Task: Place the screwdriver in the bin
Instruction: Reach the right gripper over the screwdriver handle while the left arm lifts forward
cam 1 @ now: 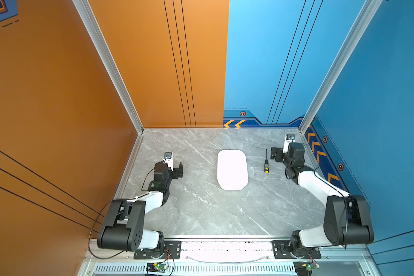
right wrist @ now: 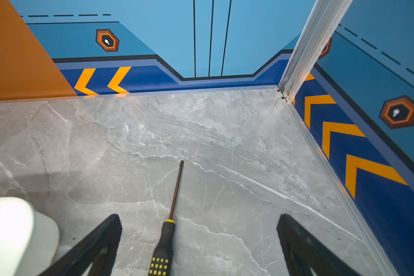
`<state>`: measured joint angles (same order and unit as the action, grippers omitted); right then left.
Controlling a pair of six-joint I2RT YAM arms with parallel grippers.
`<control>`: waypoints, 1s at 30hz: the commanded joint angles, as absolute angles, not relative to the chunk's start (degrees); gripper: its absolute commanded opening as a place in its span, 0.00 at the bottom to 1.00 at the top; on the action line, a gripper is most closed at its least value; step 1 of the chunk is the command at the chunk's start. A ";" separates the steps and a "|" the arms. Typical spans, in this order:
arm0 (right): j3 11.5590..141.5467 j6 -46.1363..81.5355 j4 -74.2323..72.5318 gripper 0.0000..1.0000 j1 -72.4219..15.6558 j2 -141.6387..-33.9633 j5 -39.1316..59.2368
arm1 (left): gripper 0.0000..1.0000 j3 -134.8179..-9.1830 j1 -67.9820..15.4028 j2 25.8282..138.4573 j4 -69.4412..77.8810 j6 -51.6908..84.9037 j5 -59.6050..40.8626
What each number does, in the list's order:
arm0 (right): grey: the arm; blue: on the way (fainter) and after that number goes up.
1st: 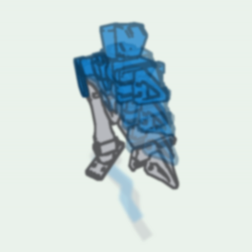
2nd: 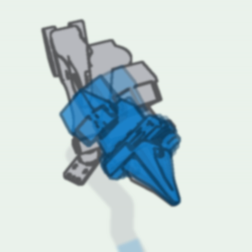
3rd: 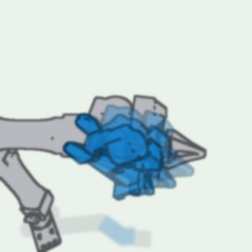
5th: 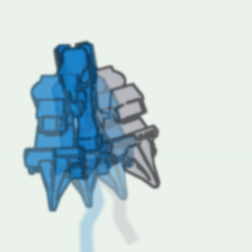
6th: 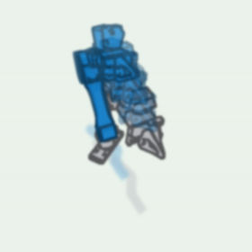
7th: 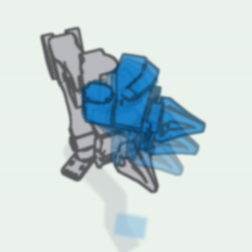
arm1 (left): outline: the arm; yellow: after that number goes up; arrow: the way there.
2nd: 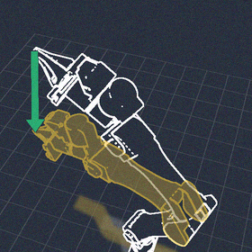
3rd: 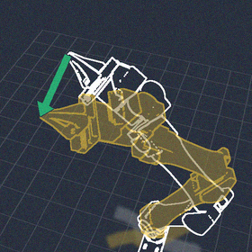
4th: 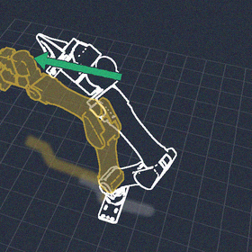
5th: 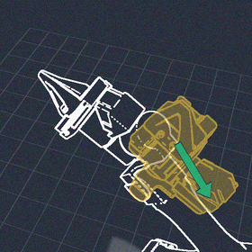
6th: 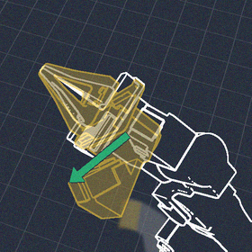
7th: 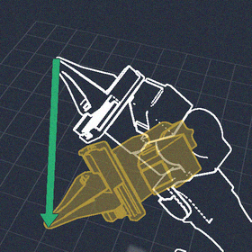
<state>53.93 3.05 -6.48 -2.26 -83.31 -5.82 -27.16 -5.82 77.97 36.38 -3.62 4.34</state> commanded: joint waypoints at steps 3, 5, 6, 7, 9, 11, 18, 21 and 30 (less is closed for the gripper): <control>74.36 5.72 34.93 0.99 -2.93 -91.61 -1.50 | 0.98 -39.34 -8.58 73.90 12.84 -2.04 -2.27; 83.86 6.70 46.28 1.00 -3.47 -97.19 -0.22 | 0.98 -45.27 -9.02 74.79 5.35 0.15 -7.39; 87.90 7.07 51.01 0.99 -3.64 -99.99 -0.09 | 0.98 -47.71 -9.23 75.52 2.22 1.08 -9.61; 91.81 7.58 55.12 1.00 -3.71 -102.66 -0.01 | 0.98 -50.16 -9.53 76.37 -0.72 2.41 -11.68; 94.77 8.09 57.54 1.00 -3.74 -106.07 1.79 | 0.98 -53.65 -9.98 77.94 -3.77 5.09 -15.94; 95.69 9.26 57.52 1.00 -3.35 -108.26 4.22 | 0.98 -55.61 -10.27 79.53 -4.45 6.78 -21.40; 95.07 11.78 57.20 0.97 -3.30 -112.80 5.82 | 0.98 -56.34 -10.42 83.16 -1.86 9.21 -33.09; 95.16 11.69 57.05 0.95 -3.42 -114.29 6.84 | 0.98 -55.31 -10.03 84.21 0.54 11.16 -35.27; 96.66 11.82 57.12 0.88 -3.73 -118.43 7.27 | 0.98 -56.89 -10.83 86.90 -3.81 14.83 -34.22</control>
